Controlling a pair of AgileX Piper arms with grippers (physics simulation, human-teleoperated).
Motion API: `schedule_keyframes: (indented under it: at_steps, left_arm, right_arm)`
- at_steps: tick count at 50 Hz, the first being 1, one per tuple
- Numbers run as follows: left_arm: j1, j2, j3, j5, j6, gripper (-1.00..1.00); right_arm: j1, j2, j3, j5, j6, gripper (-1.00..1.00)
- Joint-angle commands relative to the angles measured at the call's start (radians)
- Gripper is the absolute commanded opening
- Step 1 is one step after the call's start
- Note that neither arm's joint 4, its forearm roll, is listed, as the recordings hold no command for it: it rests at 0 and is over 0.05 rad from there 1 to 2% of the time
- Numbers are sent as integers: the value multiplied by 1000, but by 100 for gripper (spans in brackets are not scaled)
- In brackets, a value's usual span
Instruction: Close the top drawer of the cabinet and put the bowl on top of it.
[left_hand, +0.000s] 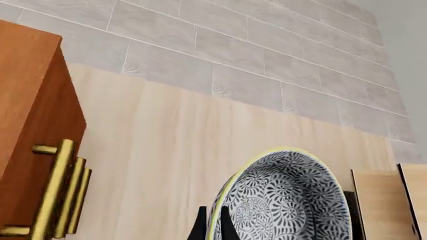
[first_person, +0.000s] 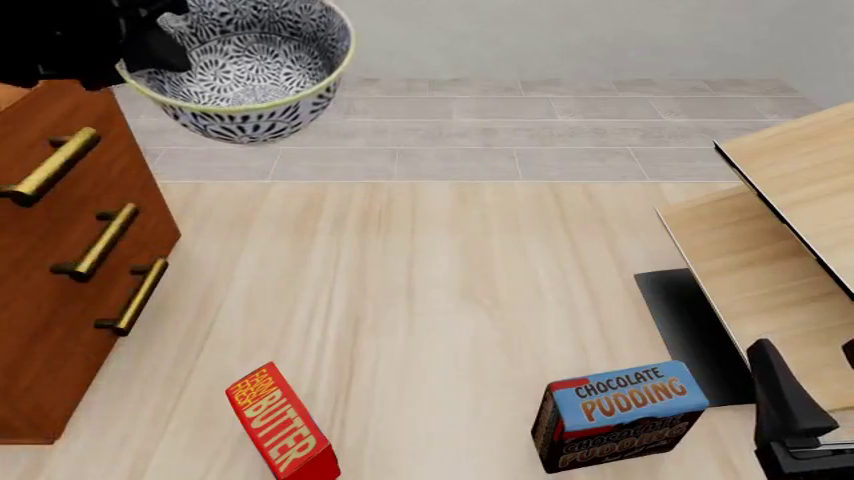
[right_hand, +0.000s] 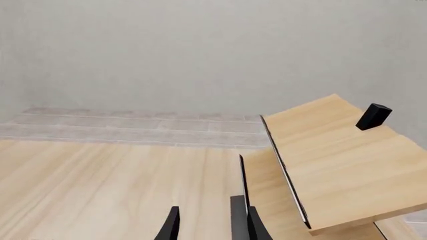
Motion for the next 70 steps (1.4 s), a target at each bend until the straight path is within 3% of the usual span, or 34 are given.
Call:
schedule_keyframes:
  at_steps: [1,15,28,45,70]
  left_arm:
    - [125,-25,-96,124,23,-100]
    - [249,1,-318,289,-30,-100]
    - [369,-29,-295,291,-71,-100]
    - [507,-58,-242,291,-197,-100]
    - [681,-22,-321,291,-210,-100]
  right_arm:
    - [2,0,1,0,-8,100]
    - [6,0,3,-1,-18,100]
    - [5,0,2,-3,-20,100]
    - [10,0,4,-1,-24,100]
    - [7,0,3,1,-21,100]
